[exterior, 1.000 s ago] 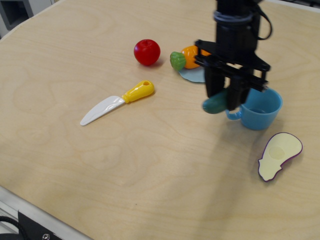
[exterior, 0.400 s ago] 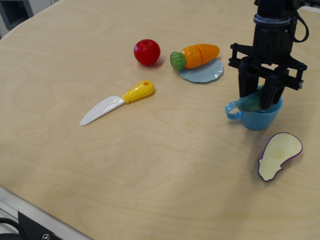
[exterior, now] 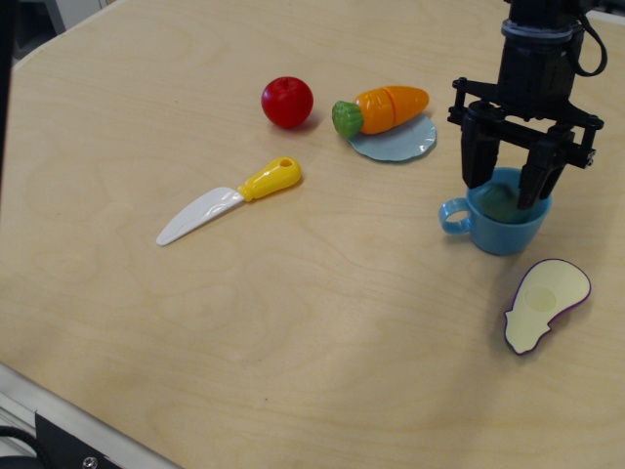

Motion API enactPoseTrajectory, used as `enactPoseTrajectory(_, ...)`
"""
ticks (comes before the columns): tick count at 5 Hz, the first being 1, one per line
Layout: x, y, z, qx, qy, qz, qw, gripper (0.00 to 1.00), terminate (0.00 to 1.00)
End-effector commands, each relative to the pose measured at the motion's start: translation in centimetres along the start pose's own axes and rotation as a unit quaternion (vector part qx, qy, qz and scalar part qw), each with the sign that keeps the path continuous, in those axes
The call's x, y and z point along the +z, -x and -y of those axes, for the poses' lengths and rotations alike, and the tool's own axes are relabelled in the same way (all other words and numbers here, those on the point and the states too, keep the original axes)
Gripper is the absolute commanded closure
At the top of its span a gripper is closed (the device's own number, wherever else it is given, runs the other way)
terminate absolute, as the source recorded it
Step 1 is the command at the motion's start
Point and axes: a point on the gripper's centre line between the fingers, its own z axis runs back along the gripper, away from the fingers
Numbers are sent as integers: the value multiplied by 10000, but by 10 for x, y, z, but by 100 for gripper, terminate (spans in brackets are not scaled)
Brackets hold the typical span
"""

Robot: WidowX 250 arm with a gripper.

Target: Put cucumber in cup

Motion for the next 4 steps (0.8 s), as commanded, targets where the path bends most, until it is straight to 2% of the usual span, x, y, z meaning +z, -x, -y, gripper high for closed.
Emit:
enactPoseTrajectory(1,37,1,-2,-41,-49,476,9988,0,0)
enactPoseTrajectory(2,51,13,-7,101,-241,693,9973,0,0)
enactPoseTrajectory(4,51,13,-7,101,-241,693,9973,0,0)
